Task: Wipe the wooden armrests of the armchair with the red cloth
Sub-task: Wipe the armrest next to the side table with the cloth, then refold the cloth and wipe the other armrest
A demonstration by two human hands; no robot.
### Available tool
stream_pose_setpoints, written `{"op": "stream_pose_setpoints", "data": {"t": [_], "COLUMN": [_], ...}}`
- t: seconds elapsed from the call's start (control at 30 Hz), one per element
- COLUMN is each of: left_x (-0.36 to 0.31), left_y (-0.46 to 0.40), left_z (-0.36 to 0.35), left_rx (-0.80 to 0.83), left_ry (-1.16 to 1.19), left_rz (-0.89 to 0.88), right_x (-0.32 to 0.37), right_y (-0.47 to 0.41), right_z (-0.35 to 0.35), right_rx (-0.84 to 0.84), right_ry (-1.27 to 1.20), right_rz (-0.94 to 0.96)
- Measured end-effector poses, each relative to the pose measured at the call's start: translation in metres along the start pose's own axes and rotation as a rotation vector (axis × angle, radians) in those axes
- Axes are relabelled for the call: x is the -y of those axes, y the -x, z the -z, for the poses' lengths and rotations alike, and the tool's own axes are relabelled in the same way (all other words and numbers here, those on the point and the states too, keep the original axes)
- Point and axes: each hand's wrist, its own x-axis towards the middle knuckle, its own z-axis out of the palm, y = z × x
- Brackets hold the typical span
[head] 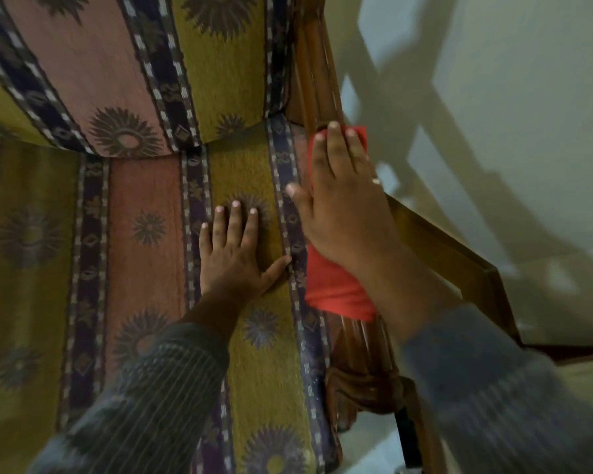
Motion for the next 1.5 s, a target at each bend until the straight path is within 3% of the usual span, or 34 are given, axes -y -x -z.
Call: {"op": "stream_pose_setpoints", "data": {"t": [0.17,0.47,0.63,0.8,0.93,1.03,1.1,1.2,1.33,1.5], "left_x": [0.001,0.003,0.007,-0.002,-0.035,-0.075,-0.099,-0.120,-0.119,-0.095], "left_y": [0.000,0.001,0.009,0.025,0.049,0.073,0.089,0.101,0.101,0.104], "left_z": [0.000,0.002,0.008,0.009,0.024,0.062,0.089,0.112,0.130,0.155], "left_rx": [-0.011,0.021,0.079,0.101,0.191,0.234,0.275,0.267,0.234,0.161], "left_ry": [0.010,0.019,-0.015,0.028,0.293,1.055,1.364,1.307,1.179,1.135], "left_rz": [-0.009,-0.020,-0.056,0.032,0.228,0.341,0.423,0.436,0.470,0.442], "right_x": [0.002,0.005,0.005,0.005,0.001,-0.008,-0.016,-0.019,-0.011,0.019], "right_y": [-0.013,0.113,0.117,0.114,0.115,0.120,0.124,0.134,0.134,0.131], "right_z": [0.004,-0.007,-0.006,-0.006,0.003,0.010,0.016,0.020,0.028,0.038], "right_rx": [0.003,0.046,0.061,0.009,-0.088,-0.164,-0.042,0.108,-0.029,-0.145], "right_ry": [0.021,0.053,0.055,-0.033,-0.494,-0.652,-0.641,-0.681,-0.638,-0.812], "right_rz": [-0.003,0.033,0.025,0.023,-0.107,-0.394,-0.576,-0.622,-0.594,-0.625]}}
